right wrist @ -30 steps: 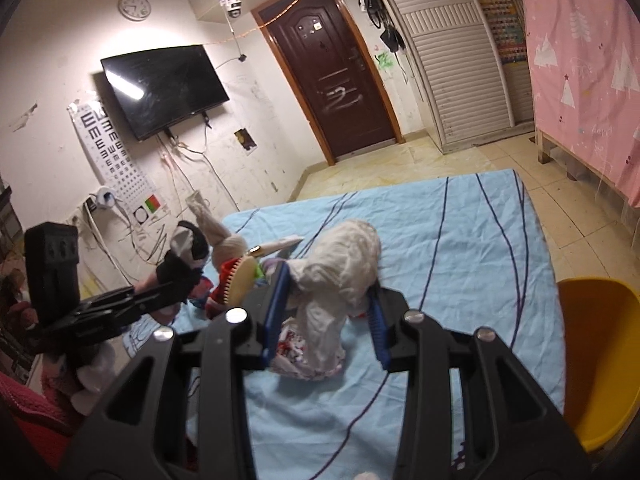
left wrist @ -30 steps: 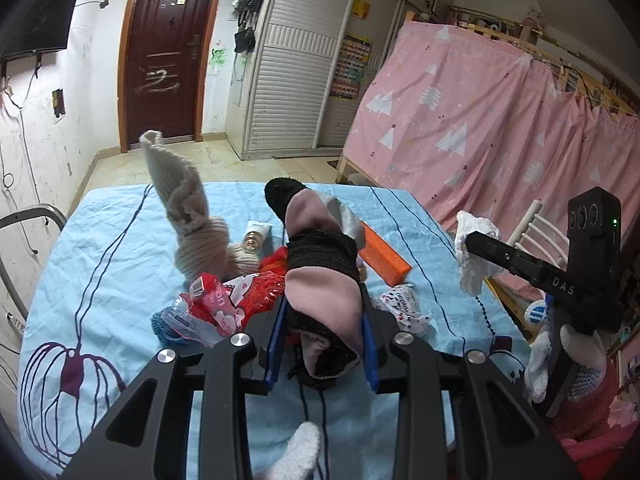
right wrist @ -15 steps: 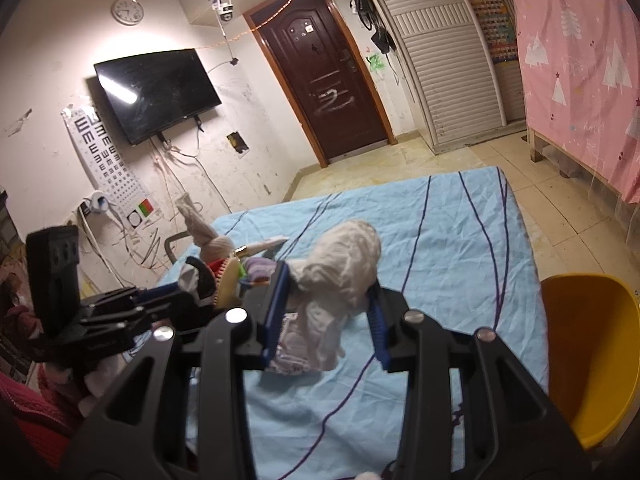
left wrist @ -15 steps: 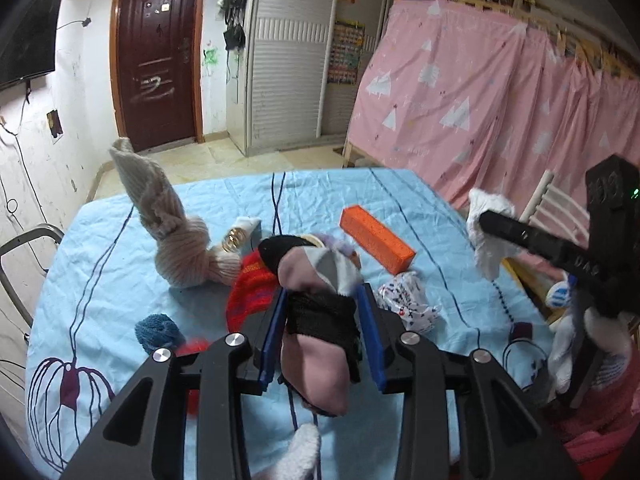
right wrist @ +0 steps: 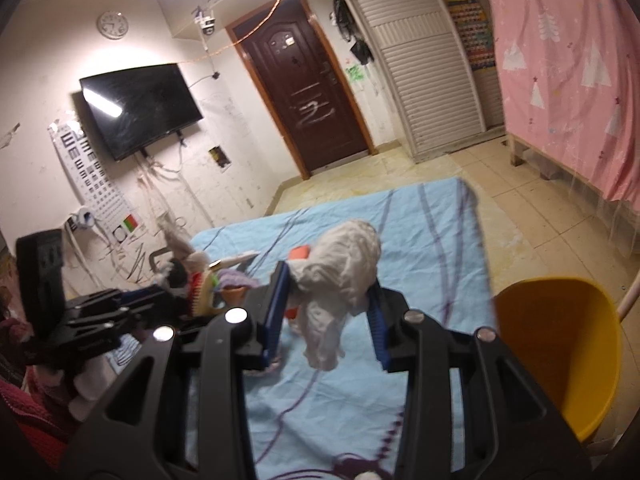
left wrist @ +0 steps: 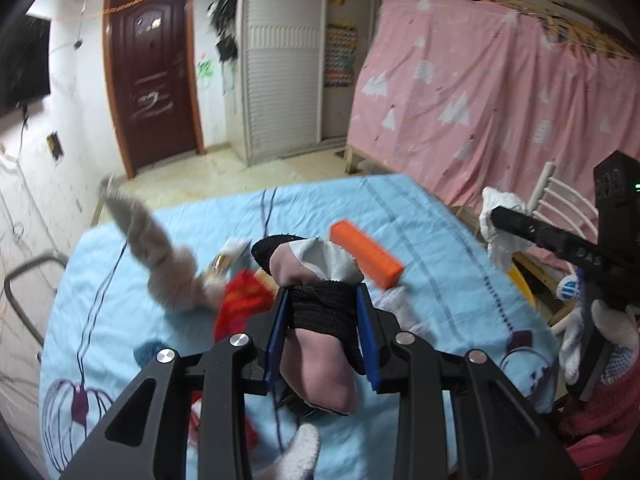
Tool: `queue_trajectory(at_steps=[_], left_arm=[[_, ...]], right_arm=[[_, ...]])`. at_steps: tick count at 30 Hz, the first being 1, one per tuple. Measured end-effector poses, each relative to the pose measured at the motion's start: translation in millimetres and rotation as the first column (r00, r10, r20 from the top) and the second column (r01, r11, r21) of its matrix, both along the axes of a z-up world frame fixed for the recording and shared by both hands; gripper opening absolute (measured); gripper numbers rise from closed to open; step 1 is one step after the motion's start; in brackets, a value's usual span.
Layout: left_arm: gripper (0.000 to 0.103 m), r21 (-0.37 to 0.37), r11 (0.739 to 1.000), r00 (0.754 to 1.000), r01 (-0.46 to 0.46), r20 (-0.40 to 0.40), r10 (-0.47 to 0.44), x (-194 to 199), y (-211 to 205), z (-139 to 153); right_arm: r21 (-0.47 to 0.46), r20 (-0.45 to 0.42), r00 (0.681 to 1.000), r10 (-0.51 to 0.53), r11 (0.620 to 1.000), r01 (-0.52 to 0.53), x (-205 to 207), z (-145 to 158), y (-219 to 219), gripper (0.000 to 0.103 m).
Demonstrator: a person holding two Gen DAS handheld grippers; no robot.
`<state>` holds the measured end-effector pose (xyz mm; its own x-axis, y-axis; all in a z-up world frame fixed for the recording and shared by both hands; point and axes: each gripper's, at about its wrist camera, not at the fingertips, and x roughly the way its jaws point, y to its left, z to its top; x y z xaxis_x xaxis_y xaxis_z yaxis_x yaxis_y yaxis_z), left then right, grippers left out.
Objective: Collect trash
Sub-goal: 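Carry the white cloth and pink sock toward the yellow bin with both tools, then open both tools over the yellow bin to drop the cloth and sock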
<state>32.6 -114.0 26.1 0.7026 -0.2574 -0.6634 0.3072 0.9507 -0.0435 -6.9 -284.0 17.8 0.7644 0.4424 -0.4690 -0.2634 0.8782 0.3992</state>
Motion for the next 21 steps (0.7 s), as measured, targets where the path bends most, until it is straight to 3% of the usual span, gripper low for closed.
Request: queue_trajectory(at_steps=[9, 15, 21], left_arm=[[0.024, -0.049, 0.981, 0.981, 0.189, 0.060, -0.186, 13, -65, 31], [0.024, -0.109, 0.936, 0.942, 0.335, 0.054, -0.331, 22, -125, 33], [0.024, -0.145, 0.888, 0.899, 0.437, 0.047, -0.435, 26, -185, 31]], right_arm=[[-0.058, 0.029, 0.978, -0.205, 0.977, 0.206, -17, 4, -63, 0.035], [-0.116, 0.021, 0.944, -0.329, 0.937, 0.329, -27, -6, -101, 0.037], [-0.100, -0.024, 0.931, -0.365, 0.927, 0.361, -23, -25, -132, 0.042]])
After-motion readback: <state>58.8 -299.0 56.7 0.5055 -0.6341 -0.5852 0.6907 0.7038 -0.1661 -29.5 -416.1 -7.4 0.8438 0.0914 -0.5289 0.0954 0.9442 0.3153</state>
